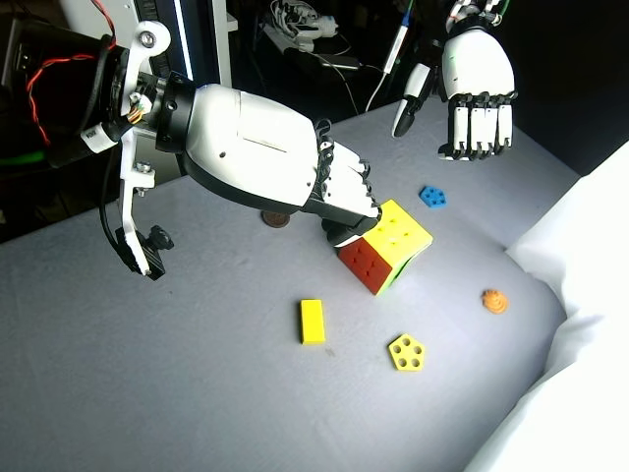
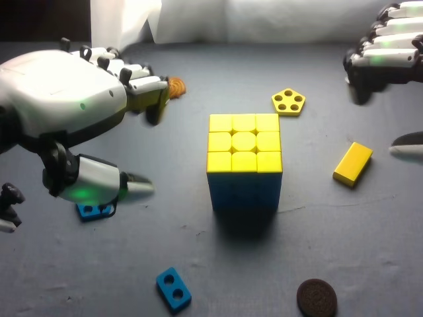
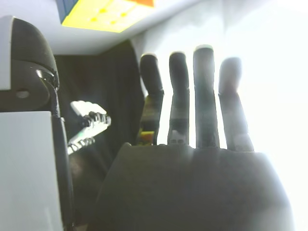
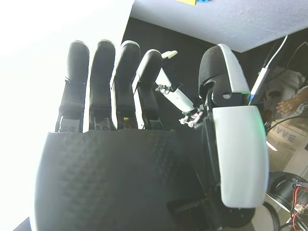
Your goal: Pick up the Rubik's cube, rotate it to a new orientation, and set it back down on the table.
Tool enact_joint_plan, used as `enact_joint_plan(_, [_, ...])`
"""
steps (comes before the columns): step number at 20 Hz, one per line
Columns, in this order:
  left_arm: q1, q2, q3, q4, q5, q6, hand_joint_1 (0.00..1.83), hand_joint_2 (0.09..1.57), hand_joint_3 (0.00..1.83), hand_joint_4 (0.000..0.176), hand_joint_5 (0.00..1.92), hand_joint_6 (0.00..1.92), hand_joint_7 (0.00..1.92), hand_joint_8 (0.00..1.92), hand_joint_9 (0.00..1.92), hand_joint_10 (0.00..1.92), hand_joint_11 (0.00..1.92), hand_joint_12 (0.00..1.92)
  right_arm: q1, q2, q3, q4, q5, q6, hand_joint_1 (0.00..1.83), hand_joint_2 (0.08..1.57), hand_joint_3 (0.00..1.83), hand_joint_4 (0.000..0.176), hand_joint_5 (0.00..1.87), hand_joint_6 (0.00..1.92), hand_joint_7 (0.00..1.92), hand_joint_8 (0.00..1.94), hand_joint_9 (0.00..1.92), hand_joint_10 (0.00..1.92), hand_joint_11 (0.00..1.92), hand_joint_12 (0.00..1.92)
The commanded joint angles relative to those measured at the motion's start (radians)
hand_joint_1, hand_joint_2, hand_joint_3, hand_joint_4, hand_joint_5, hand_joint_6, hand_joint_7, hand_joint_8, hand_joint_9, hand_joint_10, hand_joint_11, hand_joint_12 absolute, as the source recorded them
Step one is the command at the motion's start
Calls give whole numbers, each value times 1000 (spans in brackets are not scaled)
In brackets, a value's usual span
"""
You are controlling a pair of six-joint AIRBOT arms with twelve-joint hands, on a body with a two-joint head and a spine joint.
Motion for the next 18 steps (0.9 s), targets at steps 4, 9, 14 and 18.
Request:
enact_joint_plan(4, [-18, 4, 8, -14, -89, 1, 593, 1161, 13, 40, 0, 0, 0, 0, 0, 0, 0, 208, 5, 4, 1, 34, 75, 2, 345, 1259, 14, 0, 73, 4, 189, 1, 133, 15, 0, 251])
enact_joint_plan(9, [-45, -16, 3, -246, -89, 183, 580, 1164, 5, 36, 0, 0, 4, 1, 2, 0, 0, 252, 4, 4, 1, 34, 76, 2, 348, 1263, 4, 0, 89, 5, 207, 4, 143, 9, 0, 200])
enact_joint_plan(14, [-98, -106, 5, -615, -171, 535, 662, 1156, 0, 34, 0, 0, 0, 0, 0, 0, 0, 223, 4, 4, 0, 34, 76, 2, 347, 1267, 1, 0, 66, 1, 176, 1, 134, 7, 0, 155])
enact_joint_plan(18, [-98, -197, 7, -792, -269, 683, 861, 1106, 0, 51, 0, 0, 0, 0, 0, 0, 0, 181, 4, 4, 0, 34, 79, 1, 389, 1258, 0, 0, 40, 5, 165, 1, 122, 0, 0, 148])
